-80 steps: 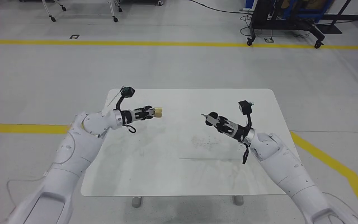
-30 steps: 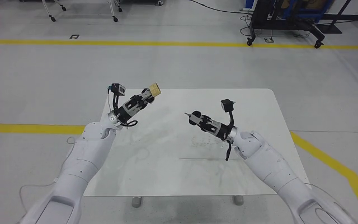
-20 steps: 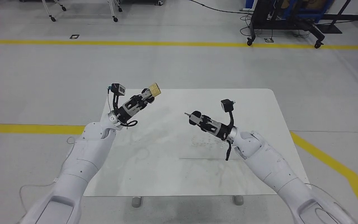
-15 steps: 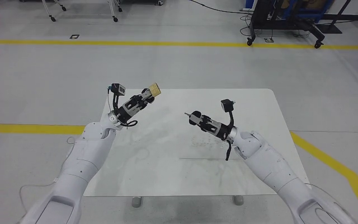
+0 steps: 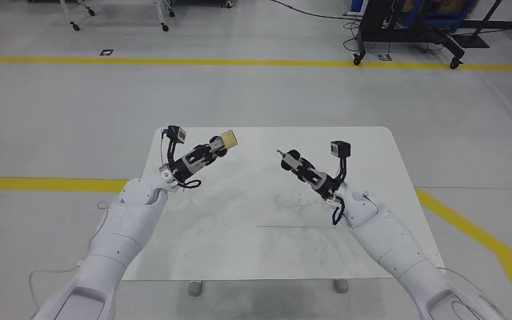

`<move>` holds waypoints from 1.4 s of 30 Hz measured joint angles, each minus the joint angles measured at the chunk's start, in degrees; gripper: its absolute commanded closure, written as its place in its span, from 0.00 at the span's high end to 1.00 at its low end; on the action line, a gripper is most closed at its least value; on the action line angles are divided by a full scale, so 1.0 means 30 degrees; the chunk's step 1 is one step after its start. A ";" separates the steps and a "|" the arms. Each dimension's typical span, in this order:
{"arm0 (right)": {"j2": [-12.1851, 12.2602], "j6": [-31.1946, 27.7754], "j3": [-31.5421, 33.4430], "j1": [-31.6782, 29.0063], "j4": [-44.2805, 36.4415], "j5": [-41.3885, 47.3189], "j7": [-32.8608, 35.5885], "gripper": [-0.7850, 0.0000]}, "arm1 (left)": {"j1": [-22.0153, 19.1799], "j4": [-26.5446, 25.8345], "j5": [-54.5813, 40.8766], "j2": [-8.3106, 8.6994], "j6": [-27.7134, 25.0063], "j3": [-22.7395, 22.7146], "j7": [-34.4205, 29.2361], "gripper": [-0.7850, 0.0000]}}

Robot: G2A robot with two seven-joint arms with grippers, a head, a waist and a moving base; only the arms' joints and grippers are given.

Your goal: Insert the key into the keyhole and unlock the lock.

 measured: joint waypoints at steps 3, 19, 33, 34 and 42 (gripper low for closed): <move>-0.0236 -0.0138 -0.0241 0.0576 0.0437 0.0921 0.0498 0.00 | 0.0026 -0.0403 0.0214 0.0103 0.0185 0.0168 -0.2592 0.00; -0.2663 -0.0181 -0.3282 0.3912 0.4141 0.5749 0.5004 0.00 | 0.0011 -0.0271 -0.0019 -0.0253 0.0646 0.1119 -0.5147 0.00; -0.3430 -0.0181 -0.2631 0.3661 0.4137 0.8951 1.0842 0.00 | -0.0673 0.0203 0.0333 -0.0485 0.0743 0.1132 -0.4605 0.00; -0.3421 -0.0181 -0.2698 0.3635 0.4083 0.8873 1.0878 0.00 | -0.0735 0.0288 0.0312 -0.0485 0.0736 0.1055 -0.4502 0.00; -0.2926 -0.0181 -0.2503 0.3411 0.3097 0.8837 1.0685 0.00 | -0.0902 0.0823 0.0932 -0.0427 0.0566 0.0423 -0.2813 0.00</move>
